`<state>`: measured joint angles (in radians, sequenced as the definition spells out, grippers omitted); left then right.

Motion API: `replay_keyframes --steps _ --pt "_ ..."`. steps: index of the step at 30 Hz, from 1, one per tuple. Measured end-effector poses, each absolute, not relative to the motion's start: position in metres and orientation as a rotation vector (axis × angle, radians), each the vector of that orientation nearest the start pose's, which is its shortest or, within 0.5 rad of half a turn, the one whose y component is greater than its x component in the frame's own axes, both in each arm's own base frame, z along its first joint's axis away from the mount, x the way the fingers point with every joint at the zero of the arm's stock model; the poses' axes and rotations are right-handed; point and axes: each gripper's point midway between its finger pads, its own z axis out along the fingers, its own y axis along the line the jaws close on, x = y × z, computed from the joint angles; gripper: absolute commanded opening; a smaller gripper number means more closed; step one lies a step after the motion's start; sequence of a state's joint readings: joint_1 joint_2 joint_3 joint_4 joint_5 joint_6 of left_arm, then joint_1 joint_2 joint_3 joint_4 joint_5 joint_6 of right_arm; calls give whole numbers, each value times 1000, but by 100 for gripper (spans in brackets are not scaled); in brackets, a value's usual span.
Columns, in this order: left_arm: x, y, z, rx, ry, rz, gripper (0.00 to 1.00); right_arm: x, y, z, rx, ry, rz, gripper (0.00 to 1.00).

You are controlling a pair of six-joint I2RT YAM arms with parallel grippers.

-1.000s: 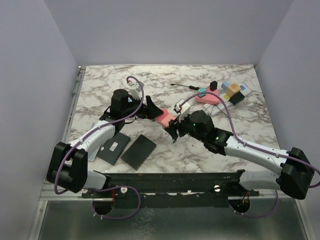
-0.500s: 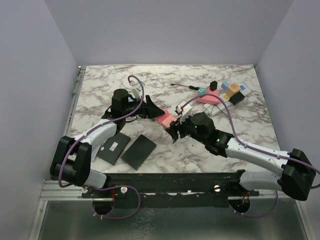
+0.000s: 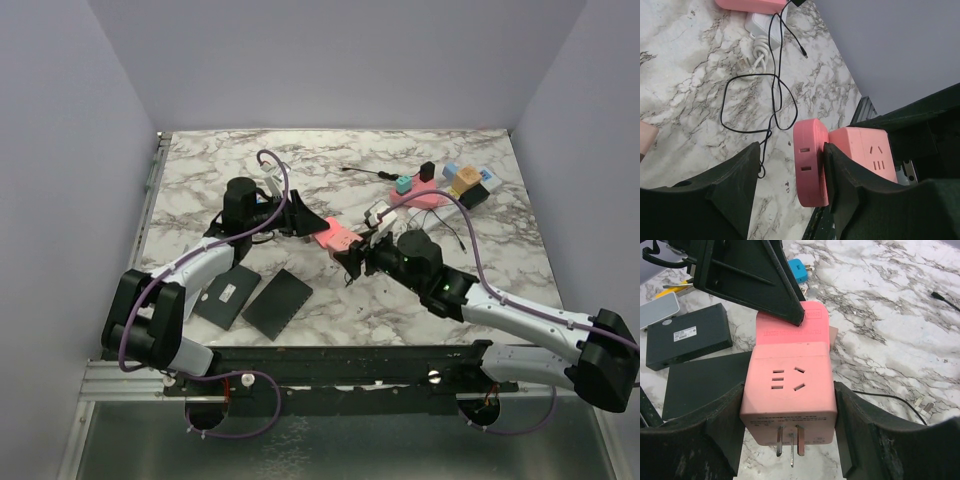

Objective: Pull the plug off the socket
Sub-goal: Remove the plug from the socket.

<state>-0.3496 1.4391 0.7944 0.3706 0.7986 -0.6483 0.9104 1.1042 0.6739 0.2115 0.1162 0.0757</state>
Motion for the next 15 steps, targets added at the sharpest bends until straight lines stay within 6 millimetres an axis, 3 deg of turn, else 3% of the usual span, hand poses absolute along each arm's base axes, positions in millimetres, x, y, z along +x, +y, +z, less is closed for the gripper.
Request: replay_keyframes --steps 8,15 --pt "308 -269 195 307 1982 -1452 52 248 285 206 -602 1672 612 1" --pt "307 -272 195 284 1975 -1499 51 252 277 225 -501 1590 626 1"
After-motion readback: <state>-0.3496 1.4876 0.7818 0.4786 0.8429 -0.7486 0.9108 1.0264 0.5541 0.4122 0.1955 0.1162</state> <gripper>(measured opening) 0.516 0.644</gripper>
